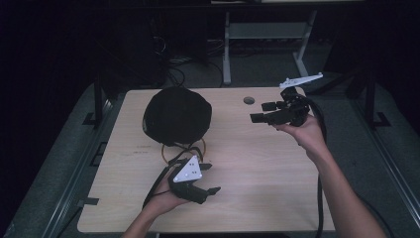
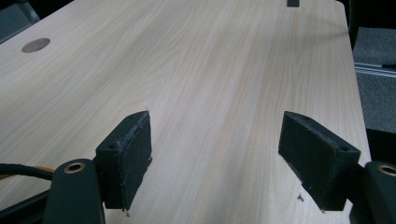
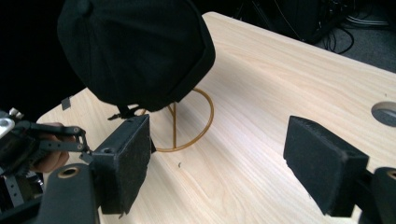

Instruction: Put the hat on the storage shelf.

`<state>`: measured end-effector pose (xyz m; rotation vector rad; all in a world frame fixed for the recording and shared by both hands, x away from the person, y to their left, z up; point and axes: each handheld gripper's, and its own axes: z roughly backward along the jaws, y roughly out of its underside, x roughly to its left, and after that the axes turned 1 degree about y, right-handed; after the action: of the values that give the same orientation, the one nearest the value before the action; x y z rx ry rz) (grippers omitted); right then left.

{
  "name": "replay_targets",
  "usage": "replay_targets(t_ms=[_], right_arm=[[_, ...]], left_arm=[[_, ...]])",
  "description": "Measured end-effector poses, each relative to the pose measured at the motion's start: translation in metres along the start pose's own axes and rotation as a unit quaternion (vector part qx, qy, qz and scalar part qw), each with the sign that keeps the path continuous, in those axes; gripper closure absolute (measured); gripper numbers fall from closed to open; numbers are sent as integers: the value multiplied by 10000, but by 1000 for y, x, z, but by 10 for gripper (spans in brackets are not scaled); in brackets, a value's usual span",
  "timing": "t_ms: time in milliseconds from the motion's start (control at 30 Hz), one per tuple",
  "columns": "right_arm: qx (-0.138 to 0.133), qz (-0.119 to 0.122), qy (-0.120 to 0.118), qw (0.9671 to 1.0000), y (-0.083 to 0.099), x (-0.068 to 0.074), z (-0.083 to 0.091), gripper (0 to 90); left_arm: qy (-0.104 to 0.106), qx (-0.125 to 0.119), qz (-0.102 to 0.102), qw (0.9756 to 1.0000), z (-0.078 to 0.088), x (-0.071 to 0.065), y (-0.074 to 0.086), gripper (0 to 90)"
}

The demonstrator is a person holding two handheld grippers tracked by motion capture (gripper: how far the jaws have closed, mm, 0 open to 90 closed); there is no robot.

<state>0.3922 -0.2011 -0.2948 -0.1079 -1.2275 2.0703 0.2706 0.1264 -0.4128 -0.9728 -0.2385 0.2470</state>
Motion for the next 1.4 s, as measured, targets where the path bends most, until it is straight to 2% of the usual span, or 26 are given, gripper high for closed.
replay_targets(t_ms=[700,1400], right_arm=[[61,-266,82,9996,48,-14,17,209],[49,-462,119,9989,91,-20,27,201]], left_arm=[[30,63,64,10000,-4,-1,1,226],[28,81,70,9999,-6,-2,2,205]])
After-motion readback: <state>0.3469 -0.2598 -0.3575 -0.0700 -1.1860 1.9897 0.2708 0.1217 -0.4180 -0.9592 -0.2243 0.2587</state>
